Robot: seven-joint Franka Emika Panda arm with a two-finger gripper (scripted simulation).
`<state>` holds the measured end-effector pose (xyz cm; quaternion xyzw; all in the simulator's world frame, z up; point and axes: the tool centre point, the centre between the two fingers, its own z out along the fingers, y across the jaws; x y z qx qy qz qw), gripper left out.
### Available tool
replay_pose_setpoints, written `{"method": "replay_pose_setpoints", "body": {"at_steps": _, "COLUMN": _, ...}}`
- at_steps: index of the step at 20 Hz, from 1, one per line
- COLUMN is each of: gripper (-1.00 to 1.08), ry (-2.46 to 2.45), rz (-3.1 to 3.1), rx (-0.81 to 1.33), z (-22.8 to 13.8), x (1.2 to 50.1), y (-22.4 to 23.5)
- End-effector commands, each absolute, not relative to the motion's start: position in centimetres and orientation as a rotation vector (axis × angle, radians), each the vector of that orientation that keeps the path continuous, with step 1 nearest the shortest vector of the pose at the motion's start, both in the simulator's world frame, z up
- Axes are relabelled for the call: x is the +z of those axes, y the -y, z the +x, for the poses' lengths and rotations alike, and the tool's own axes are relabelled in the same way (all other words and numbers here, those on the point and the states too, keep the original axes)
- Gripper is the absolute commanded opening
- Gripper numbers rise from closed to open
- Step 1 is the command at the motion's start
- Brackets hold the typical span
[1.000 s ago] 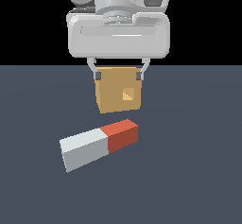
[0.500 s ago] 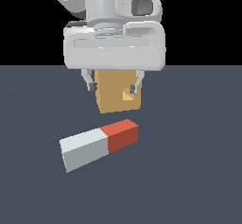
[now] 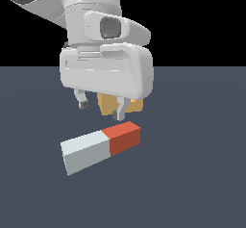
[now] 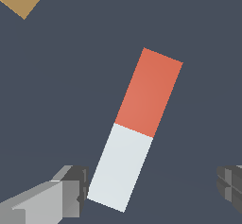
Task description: Insert the peg into the horizontal hole in a box.
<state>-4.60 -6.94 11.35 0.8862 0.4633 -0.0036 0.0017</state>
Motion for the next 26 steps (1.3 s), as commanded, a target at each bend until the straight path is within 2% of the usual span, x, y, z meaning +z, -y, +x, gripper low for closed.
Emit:
{"method": "replay_pose_setpoints", "body": {"at_steps": 1, "gripper": 1.00, "ry": -1.333, "rz": 2.841, "rx": -0.009, "z": -5.4, "x": 10.5, "y": 7.4}}
{"method": "replay_pose_setpoints", "body": {"at_steps": 13, "gripper": 1.00, "ry": -0.952, "rz": 2.993, "rx": -0.001, "z": -8.1, "x": 7.6, "y": 8.2}}
{"method": "replay_pose_setpoints", "body": {"at_steps": 26, "gripper": 1.00, "ry": -0.912, "rz": 3.006, "rx": 0.000, "z": -8.4, "x": 7.3, "y": 8.1}}
